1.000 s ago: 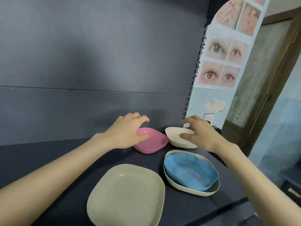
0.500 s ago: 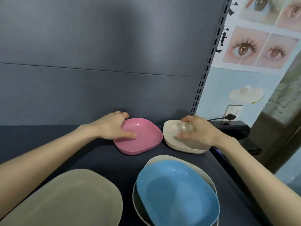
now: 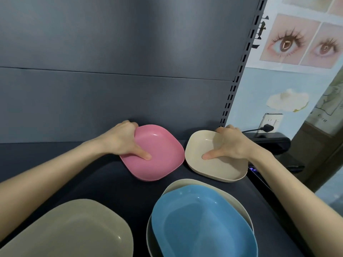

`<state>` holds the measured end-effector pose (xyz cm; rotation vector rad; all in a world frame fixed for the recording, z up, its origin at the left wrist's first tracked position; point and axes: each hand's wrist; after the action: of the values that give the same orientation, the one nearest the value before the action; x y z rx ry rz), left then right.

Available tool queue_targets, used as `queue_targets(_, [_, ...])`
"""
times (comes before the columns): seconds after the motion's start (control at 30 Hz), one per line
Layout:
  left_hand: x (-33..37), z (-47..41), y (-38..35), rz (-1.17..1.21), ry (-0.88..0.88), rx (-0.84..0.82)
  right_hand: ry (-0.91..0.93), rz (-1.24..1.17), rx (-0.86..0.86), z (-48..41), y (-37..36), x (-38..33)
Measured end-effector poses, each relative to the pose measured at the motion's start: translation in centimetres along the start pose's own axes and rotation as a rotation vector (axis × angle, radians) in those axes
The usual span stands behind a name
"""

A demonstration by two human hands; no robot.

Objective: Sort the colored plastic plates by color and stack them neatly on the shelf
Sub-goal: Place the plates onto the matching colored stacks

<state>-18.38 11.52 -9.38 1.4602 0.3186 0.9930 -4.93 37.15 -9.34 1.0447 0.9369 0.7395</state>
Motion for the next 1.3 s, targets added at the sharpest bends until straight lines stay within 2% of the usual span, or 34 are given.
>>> queue_targets(0.2, [-0.3, 1.5, 0.7, 0.194, 0.03, 0.159, -0.003, -0.151, 0.095, 1.7, 1.0, -1.5])
queue_targets(0.33, [-0.5, 3.6, 1.6, 0.265, 0.019, 0.368, 0.043, -0.36, 0.307, 3.6, 1.9, -3.2])
queue_targets(0.43, [-1.0, 5.8, 2.8, 0.36, -0.056, 0.497, 0.114, -0.498, 0.467, 5.7, 2.5, -4.8])
queue_targets(0.57, [-1.4, 9.5, 4.0, 0.476, -0.135, 0.627, 0.186, -0.692, 0.582, 8.5, 2.8, -7.3])
queue_targets(0.8, [-2.2, 17.9, 4.1, 0.622, -0.189, 0.734, 0.35, -0.912, 0.579, 14.5, 1.2, -12.0])
queue_targets(1.0, [-3.5, 27.1, 1.1, 0.739, -0.104, 0.84, 0.474, -0.991, 0.494, 20.9, -2.7, -15.4])
queue_targets(1.13, [-4.9, 33.2, -1.3, 0.744, -0.025, 0.904, 0.535, -1.064, 0.431, 24.4, -6.0, -18.2])
queue_targets(1.3, [-7.8, 40.4, -0.8, 0.699, 0.057, 0.985, 0.568, -1.06, 0.35, 27.2, -8.1, -24.0])
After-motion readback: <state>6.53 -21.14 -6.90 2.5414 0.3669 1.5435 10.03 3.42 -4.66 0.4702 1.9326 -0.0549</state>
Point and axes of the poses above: each hand's wrist, its own z-axis away from the middle knuckle, its own y-axis out of the back of the hand, x = y × z, and after that the axes turned 12 degrees about -x, right-handed
